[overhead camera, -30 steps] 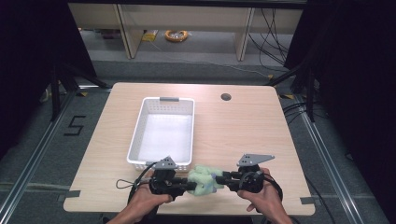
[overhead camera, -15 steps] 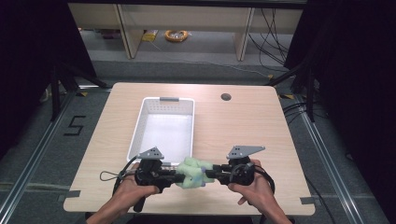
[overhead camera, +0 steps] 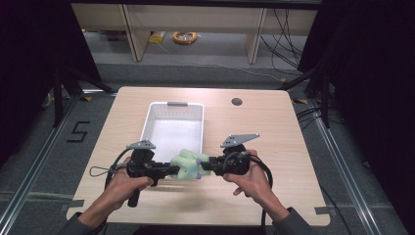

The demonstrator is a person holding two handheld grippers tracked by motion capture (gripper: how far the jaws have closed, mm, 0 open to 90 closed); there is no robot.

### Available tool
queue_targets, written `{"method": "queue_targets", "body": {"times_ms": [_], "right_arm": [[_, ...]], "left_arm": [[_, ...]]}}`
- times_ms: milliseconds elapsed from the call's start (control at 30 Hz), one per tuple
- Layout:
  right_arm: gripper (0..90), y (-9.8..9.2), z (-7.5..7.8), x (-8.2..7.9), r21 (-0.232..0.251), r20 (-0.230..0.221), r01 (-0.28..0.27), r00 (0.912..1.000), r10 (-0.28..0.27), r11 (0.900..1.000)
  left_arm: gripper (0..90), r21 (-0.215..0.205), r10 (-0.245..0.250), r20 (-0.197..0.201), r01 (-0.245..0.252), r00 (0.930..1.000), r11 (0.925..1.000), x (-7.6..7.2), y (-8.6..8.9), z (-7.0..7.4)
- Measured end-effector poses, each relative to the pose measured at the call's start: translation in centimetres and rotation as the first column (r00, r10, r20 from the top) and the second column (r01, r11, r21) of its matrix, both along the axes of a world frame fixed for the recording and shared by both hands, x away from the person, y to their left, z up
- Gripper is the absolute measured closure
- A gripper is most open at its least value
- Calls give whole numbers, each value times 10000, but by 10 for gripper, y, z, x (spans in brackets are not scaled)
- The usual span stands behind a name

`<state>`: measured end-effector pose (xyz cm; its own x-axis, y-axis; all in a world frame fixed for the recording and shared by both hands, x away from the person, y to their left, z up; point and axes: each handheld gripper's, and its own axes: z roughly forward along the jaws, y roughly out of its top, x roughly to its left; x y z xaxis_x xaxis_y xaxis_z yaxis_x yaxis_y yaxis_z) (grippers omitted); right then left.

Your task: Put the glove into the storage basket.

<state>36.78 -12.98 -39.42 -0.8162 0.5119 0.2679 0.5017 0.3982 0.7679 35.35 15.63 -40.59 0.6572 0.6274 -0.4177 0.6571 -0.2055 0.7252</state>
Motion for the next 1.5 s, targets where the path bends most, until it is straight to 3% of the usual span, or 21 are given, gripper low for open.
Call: {"method": "queue_targets", "body": {"times_ms": [167, 300, 633, 867, 967, 1000, 1267, 1500], "right_arm": [[743, 17, 2, 13, -240, -417, 321, 9986, -330, 9992], [743, 29, -1, 29, -312, -445, 246, 9987, -260, 9992], [743, 54, -13, 52, -821, -713, 466, 9961, -525, 9955], [742, 65, -24, 61, -1219, -967, 497, 9934, -617, 9913], [741, 69, -30, 64, -1455, -1092, 493, 9919, -656, 9881], [741, 70, -31, 65, -1593, -1116, 434, 9918, -617, 9863], [737, 78, -43, 70, -2146, -1442, 387, 9870, -708, 9759], [730, 83, -47, 70, -2531, -1560, 365, 9847, -780, 9668]], "left_arm": [[761, 158, 180, -306, -175, 9994, 9997, 18, 12, 0], [761, 273, 148, -753, -128, 9970, 9995, 32, 21, -2], [758, 699, 683, -1125, -607, 9913, 9957, 57, 34, -14], [758, 1028, 965, -1374, -827, 9858, 9913, 66, 35, -26], [758, 1263, 951, -1363, -780, 9861, 9889, 68, 33, -30], [758, 1531, 948, -1505, -715, 9841, 9856, 69, 34, -31], [752, 1899, 906, -1831, -552, 9789, 9803, 74, 32, -45], [745, 2169, 810, -1931, -380, 9778, 9754, 77, 32, -48]]}}
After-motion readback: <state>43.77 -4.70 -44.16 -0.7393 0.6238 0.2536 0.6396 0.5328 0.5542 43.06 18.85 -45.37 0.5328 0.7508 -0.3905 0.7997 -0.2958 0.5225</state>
